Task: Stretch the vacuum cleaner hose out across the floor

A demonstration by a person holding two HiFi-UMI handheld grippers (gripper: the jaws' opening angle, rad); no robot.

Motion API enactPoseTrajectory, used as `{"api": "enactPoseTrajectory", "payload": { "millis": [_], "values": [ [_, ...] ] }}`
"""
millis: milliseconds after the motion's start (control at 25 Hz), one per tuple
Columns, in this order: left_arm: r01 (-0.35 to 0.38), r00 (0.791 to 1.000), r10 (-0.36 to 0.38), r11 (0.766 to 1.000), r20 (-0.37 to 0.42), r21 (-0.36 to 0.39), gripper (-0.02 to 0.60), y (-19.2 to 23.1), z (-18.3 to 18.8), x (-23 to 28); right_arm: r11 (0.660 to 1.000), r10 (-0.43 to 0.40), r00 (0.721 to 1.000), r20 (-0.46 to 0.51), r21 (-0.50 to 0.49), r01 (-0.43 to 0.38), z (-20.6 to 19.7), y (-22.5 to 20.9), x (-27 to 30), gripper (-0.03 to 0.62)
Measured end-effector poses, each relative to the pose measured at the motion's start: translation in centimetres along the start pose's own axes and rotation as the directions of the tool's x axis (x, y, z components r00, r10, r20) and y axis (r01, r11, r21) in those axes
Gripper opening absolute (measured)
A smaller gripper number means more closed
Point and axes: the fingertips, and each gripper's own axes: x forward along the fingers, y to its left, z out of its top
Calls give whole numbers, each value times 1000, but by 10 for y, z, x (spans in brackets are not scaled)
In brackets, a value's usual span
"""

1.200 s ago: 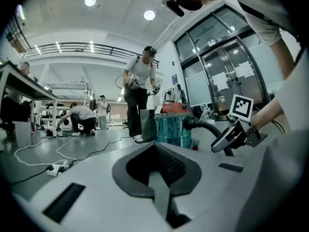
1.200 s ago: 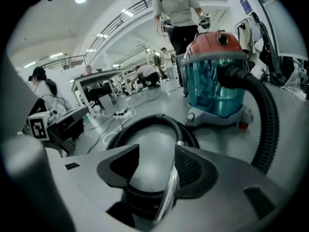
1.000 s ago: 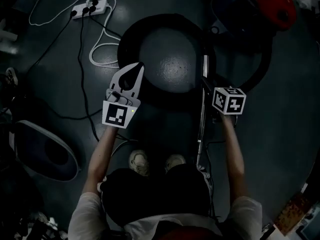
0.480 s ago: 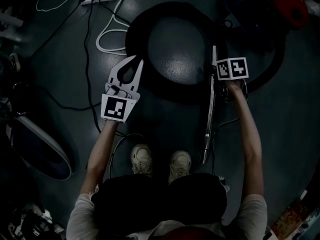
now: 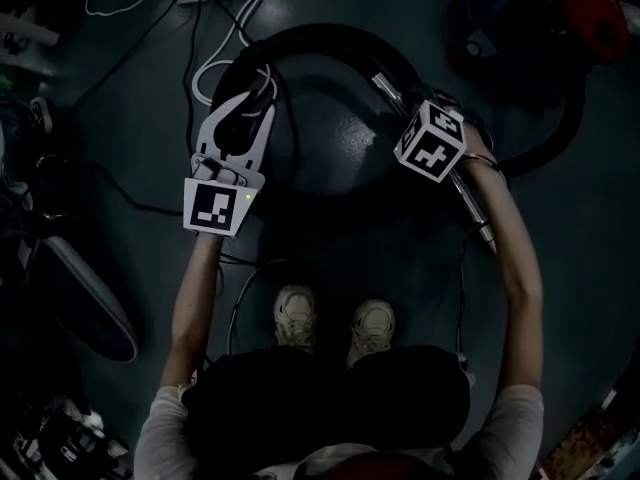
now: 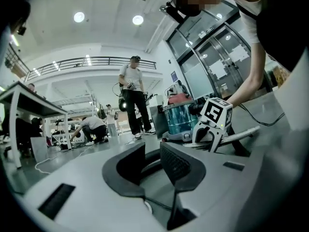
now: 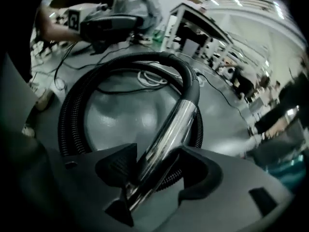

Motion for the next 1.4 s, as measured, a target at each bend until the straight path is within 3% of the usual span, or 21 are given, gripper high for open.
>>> {"api": "enactPoseTrajectory", "payload": {
  "millis": [120, 200, 320, 440, 640, 720, 800, 960, 1040, 1120, 1160, 1200, 1240, 1320, 1400],
  "values": [
    [46, 998, -41, 988, -39, 148, 78, -6, 8, -6, 961, -58, 998, 23, -269, 62, 46, 13, -4, 262],
    [107, 991, -81, 955, -105, 275, 119, -7, 9, -14, 920, -92, 994, 55, -377, 106, 76, 23, -11, 262],
    [174, 977, -124, 932, -172, 317, 245, -5, 5, -28, 874, -118, 986, 117, -460, 159, 108, 34, -24, 265],
    [188, 963, -92, 904, -255, 384, 253, 7, -3, -41, 829, -166, 970, 175, -509, 234, 122, 32, -49, 265],
    [86, 988, -24, 905, -154, 416, 253, 45, 43, -56, 704, -270, 933, 239, -612, 360, 149, 17, -105, 265],
    [79, 990, -23, 909, -139, 408, 255, 56, 57, -58, 629, -329, 897, 296, -640, 442, 168, 7, -131, 265],
    [116, 986, -57, 915, -159, 388, 255, 59, 64, -57, 536, -387, 853, 350, -668, 517, 184, -3, -153, 265],
    [207, 938, -102, 931, -331, 300, 253, 60, 54, -57, 342, -465, 781, 416, -730, 592, 209, -17, -176, 264],
    [183, 929, -75, 943, -363, 276, 252, 62, 51, -59, 239, -488, 753, 441, -763, 601, 220, -16, -186, 264],
    [122, 938, -45, 972, -344, 203, 246, 68, 51, -66, 116, -491, 709, 506, -769, 629, 232, -12, -196, 264],
    [88, 943, -33, 984, -330, 154, 195, 72, 51, -71, 76, -487, 682, 545, -752, 655, 240, -11, -200, 262],
    [56, 948, -18, 992, -319, 111, 127, 76, 50, -77, 72, -485, 657, 578, -722, 688, 247, -12, -203, 262],
    [25, 948, 1, 996, -318, 80, 127, 78, 47, -83, 107, -487, 637, 598, -683, 723, 256, -15, -203, 264],
    [-29, 937, 32, 999, -349, 14, 124, 75, 33, -98, 235, -496, 625, 603, -600, 765, 273, -21, -195, 264],
    [-90, 918, 38, 989, -395, -114, 124, 64, 11, -115, 317, -491, 624, 608, -542, 778, 290, -19, -172, 264]
  ]
}}
